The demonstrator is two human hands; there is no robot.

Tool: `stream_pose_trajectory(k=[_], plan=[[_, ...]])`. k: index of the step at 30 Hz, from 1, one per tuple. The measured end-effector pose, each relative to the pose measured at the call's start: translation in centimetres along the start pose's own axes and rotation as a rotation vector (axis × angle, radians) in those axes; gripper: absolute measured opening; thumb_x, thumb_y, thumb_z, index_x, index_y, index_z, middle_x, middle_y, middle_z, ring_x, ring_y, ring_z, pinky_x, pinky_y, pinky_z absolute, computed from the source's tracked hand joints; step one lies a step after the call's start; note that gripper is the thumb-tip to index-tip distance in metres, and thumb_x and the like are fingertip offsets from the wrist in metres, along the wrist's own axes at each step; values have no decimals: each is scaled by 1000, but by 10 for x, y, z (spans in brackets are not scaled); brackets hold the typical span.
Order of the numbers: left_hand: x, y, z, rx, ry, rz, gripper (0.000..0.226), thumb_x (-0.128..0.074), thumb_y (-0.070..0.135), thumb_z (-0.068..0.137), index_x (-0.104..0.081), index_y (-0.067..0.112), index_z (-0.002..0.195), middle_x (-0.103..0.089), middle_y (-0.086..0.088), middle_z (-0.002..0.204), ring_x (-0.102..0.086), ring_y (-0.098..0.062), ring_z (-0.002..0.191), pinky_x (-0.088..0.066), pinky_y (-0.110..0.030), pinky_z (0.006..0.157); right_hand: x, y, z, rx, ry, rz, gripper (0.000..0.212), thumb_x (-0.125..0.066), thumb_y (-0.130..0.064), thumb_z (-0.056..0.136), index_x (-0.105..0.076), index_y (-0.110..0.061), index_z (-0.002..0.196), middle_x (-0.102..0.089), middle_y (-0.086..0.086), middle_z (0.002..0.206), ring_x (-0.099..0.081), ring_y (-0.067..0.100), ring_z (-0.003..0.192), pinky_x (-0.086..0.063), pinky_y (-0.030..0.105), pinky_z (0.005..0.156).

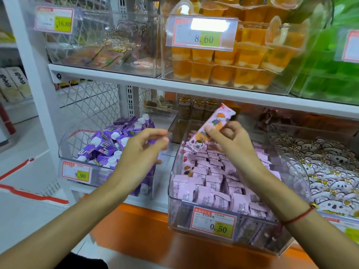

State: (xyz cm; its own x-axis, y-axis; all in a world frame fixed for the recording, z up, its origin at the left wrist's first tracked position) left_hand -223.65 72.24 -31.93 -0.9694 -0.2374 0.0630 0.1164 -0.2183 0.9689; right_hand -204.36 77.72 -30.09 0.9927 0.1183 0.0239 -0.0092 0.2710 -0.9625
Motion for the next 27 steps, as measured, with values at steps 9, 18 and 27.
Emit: stream_pose_trajectory(k=[9,18,27], plan=[[-21,-23,-6,63,-248,181,33,-65,11,86,-58,24,115,-61,7,116,-66,0,80,-56,-19,67,-26,17,-5,134,-257,-399,41,-71,-15,82,-42,-28,108,-60,-1,96,-66,11,71,-52,18,60],[-22,-22,-8,46,-265,160,30,-63,9,88,-58,23,114,-61,10,113,-64,6,71,-55,-21,66,-22,-5,9,230,-263,-514,39,-83,-11,68,-53,-11,92,-66,3,91,-64,16,83,-55,28,74],[-23,-19,-10,72,-261,161,31,-65,14,85,-60,23,115,-63,8,112,-65,-6,80,-57,-36,75,-31,33,18,-28,-294,-386,47,-74,-10,79,-46,-18,115,-66,9,107,-67,22,89,-56,34,78]])
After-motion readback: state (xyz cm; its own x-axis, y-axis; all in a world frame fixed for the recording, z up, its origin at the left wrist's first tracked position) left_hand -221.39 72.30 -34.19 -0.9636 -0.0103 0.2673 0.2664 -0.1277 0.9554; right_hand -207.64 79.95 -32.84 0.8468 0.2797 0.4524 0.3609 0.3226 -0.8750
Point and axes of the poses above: each hand's wrist, its own z-axis towards the middle knuckle, its own x-axis out of the back of the hand, y = z × x, the point moved 7 cm from there along z, towards the middle knuckle
